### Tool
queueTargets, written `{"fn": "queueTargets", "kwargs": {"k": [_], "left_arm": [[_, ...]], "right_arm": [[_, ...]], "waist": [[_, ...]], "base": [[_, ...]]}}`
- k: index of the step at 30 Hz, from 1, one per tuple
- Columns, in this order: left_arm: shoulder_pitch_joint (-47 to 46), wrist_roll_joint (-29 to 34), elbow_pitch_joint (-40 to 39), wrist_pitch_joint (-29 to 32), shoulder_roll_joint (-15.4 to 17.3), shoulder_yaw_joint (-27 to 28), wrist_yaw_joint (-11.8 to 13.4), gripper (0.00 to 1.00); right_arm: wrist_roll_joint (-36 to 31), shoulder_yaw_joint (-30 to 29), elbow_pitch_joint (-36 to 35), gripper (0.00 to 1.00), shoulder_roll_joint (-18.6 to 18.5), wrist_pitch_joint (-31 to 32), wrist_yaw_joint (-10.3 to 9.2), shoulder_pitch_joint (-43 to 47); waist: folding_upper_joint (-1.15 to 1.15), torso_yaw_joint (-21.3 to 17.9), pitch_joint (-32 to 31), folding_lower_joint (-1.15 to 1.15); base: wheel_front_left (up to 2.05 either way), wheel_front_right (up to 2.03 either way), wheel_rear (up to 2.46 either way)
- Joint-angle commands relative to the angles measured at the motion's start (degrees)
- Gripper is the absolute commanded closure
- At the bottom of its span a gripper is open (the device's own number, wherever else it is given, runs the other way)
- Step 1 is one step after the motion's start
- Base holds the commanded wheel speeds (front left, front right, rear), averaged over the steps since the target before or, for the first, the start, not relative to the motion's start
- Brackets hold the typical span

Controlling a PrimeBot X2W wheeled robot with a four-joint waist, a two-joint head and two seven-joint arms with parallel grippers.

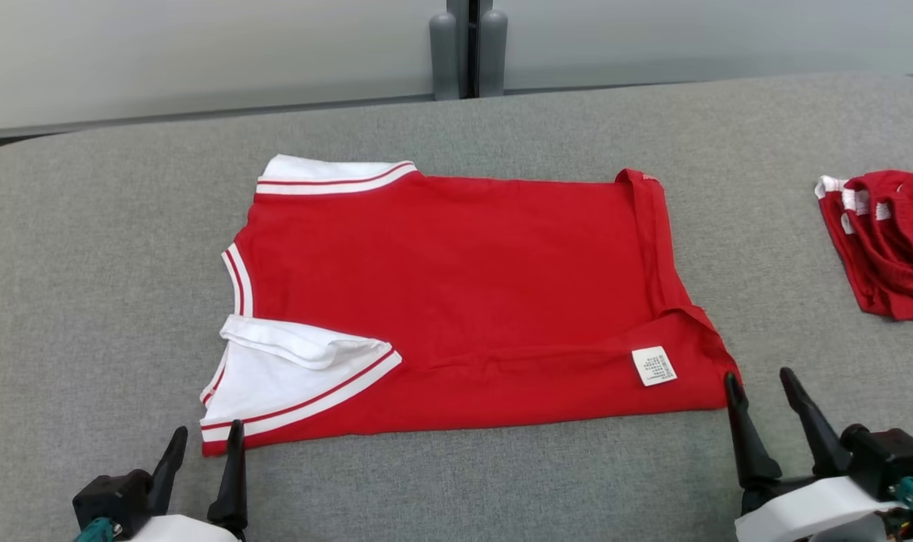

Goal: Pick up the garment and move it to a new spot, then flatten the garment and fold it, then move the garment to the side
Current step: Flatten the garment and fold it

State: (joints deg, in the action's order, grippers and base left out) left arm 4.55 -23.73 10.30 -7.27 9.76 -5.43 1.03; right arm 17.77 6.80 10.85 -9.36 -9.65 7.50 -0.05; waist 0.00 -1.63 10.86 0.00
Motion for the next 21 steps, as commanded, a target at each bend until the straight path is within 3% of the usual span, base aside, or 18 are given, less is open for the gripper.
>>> {"fn": "queueTargets", "kwargs": {"k": [1,8,9,10,11,12,21], "left_arm": [[-1.9,-1.0,2.4,0.0,-0.2,0.1,-0.8,0.00],[-6.7,-4.2,13.0,0.5,-0.7,0.5,-3.5,0.00],[-7.3,-4.8,13.9,0.1,-0.9,0.7,-3.8,0.19],[-7.8,-5.1,14.9,0.2,-0.8,0.6,-4.4,0.70],[-8.2,-5.6,15.6,0.4,-0.9,0.5,-4.7,1.00],[-8.5,-5.8,16.1,0.2,-0.9,0.3,-5.0,1.00],[-7.6,-4.6,13.9,-2.4,0.5,0.7,-3.6,1.00]], "right_arm": [[0.5,0.3,2.7,0.00,-0.1,0.0,-0.02,-1.1],[3.5,2.7,13.2,0.00,0.5,-0.5,-0.02,-5.9],[4.3,3.1,14.2,0.00,0.7,-0.6,-0.02,-6.6],[4.8,3.7,15.3,0.08,0.7,-0.3,-0.02,-7.3],[5.4,4.4,16.0,0.67,0.8,-0.3,-0.02,-7.7],[6.2,5.0,16.5,1.00,1.0,-0.5,-0.02,-8.1],[9.5,6.4,15.2,1.00,-0.7,-2.0,-0.03,-7.2]], "waist": [[0.00,0.1,1.2,0.00],[0.00,0.5,3.5,0.00],[0.00,0.5,3.7,0.00],[0.00,0.5,3.8,0.00],[0.00,0.5,3.8,0.00],[0.00,0.5,3.9,0.00],[0.00,1.0,3.2,0.00]], "base": [[0.00,0.00,0.00],[0.00,0.00,0.00],[0.00,0.00,0.00],[0.00,0.00,0.00],[0.00,0.00,0.00],[0.00,0.00,0.00],[0.00,0.00,0.00]]}}
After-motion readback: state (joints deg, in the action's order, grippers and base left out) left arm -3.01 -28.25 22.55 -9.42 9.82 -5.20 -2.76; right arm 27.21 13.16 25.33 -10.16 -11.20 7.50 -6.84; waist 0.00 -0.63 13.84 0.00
